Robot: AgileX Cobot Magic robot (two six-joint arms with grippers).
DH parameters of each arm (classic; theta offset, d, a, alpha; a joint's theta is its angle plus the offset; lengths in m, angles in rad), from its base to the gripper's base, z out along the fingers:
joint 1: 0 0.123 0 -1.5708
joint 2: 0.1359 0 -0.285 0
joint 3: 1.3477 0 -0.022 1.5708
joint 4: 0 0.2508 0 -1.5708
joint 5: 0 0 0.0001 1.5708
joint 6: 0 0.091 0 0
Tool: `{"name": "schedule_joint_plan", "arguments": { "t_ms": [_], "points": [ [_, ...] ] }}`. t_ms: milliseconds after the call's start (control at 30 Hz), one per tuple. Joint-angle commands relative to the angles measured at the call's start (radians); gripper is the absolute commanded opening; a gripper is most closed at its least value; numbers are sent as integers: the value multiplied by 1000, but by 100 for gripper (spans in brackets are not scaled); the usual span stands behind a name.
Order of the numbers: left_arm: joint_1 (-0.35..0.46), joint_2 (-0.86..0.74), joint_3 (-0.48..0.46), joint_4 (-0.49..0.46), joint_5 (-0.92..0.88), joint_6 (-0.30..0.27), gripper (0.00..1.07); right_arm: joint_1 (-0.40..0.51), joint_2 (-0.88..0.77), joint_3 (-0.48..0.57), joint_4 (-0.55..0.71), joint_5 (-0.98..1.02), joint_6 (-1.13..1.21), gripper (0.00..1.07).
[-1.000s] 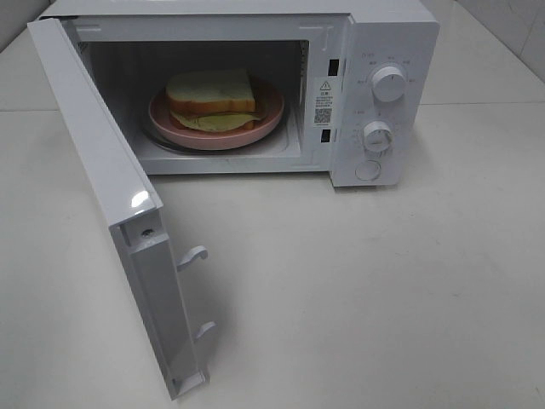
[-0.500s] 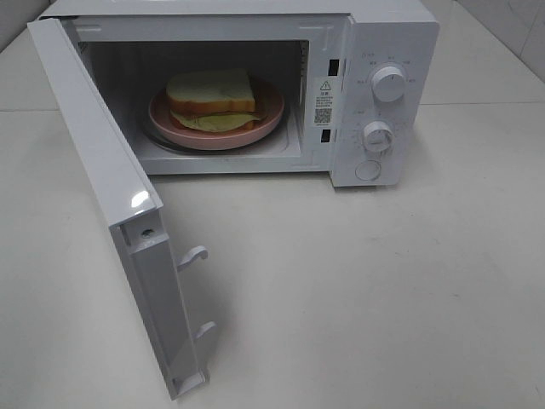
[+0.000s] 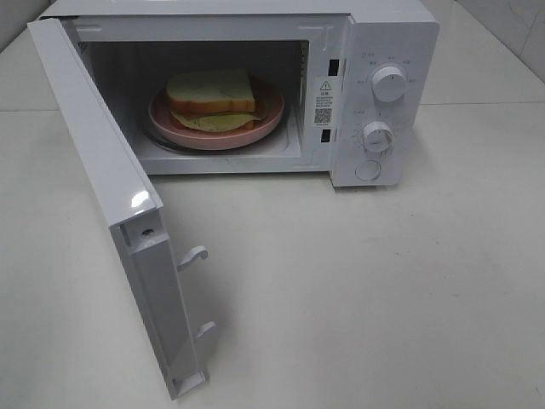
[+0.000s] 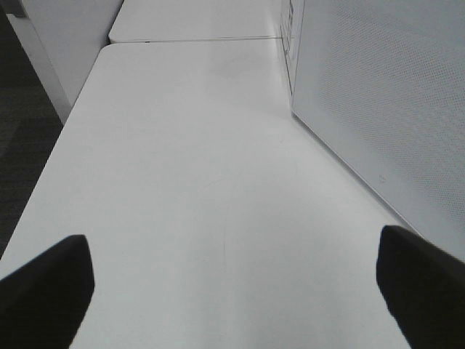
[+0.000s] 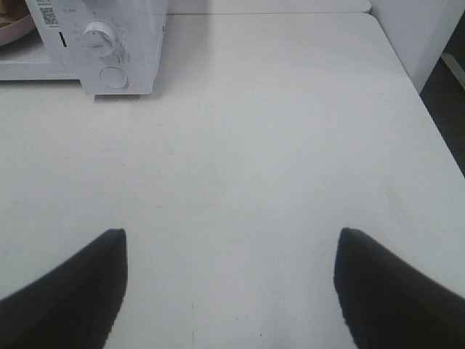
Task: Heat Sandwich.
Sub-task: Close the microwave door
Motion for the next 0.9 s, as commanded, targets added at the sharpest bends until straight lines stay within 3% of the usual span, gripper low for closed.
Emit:
{"name": "schedule_joint_plan", "arguments": {
  "t_ms": [33,900],
  "points": [
    [0,1,3,-6,-4,2,106,-7,-25,1,0,-8,-16,76],
    [0,1,3,-6,-4,2,106,-7,-25,1,0,-8,-16,76]
  ]
}}
